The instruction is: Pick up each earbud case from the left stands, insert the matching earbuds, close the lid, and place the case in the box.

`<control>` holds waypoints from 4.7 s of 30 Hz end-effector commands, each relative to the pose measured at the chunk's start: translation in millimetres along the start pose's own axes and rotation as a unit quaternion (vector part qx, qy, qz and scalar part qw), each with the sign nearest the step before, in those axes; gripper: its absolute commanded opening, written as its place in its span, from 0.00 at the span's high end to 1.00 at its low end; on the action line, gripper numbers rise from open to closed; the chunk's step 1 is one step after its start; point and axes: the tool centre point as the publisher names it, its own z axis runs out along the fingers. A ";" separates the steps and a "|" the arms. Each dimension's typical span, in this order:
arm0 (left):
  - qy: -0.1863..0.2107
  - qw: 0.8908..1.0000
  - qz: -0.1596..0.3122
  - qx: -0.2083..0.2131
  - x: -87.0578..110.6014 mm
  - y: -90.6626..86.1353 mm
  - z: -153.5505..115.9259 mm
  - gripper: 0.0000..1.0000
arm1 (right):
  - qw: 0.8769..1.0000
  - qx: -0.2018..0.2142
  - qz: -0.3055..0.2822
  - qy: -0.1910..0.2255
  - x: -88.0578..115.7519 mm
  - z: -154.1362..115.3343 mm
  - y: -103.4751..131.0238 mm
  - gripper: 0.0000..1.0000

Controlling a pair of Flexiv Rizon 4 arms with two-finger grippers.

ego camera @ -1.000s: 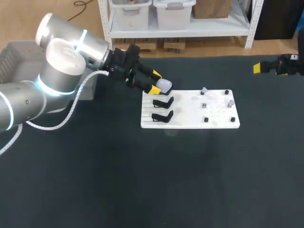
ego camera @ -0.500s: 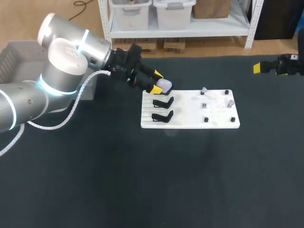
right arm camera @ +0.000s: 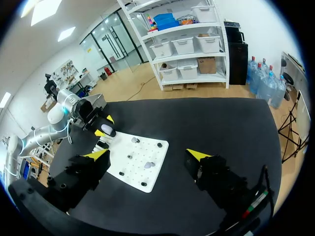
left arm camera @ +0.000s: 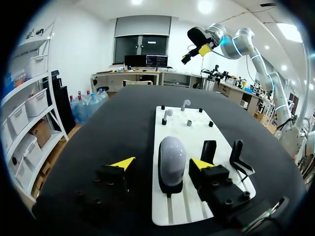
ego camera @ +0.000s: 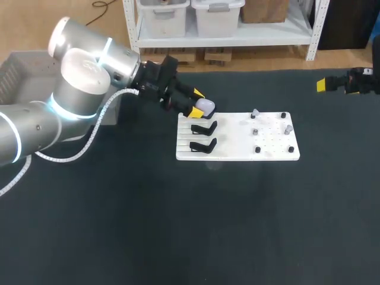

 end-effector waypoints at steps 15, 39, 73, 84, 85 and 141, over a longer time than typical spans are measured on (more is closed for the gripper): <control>0.005 1.000 0.008 0.003 0.9 -1.9 4.0 0.56 | 1.000 0.001 0.000 0.000 0.0 -0.5 0.5 0.00; -0.042 0.999 0.011 0.002 -23.9 -20.1 -20.5 1.00 | 1.000 0.001 0.000 0.000 0.0 -0.5 0.5 0.00; -0.213 0.975 0.037 -0.047 -128.9 -113.7 -91.7 1.00 | 1.000 0.001 0.000 0.000 0.0 -0.5 0.5 0.00; -0.215 0.975 0.037 -0.043 -131.3 -116.3 -91.6 1.00 | 1.000 0.001 0.000 0.000 0.0 -0.5 0.5 0.00; -0.215 0.975 0.037 -0.043 -131.3 -116.3 -91.6 1.00 | 1.000 0.001 0.000 0.000 0.0 -0.5 0.5 0.00; -0.209 0.977 0.047 0.013 -123.5 -112.4 -65.7 1.00 | 0.997 -0.013 -0.063 0.044 23.2 14.6 170.1 0.00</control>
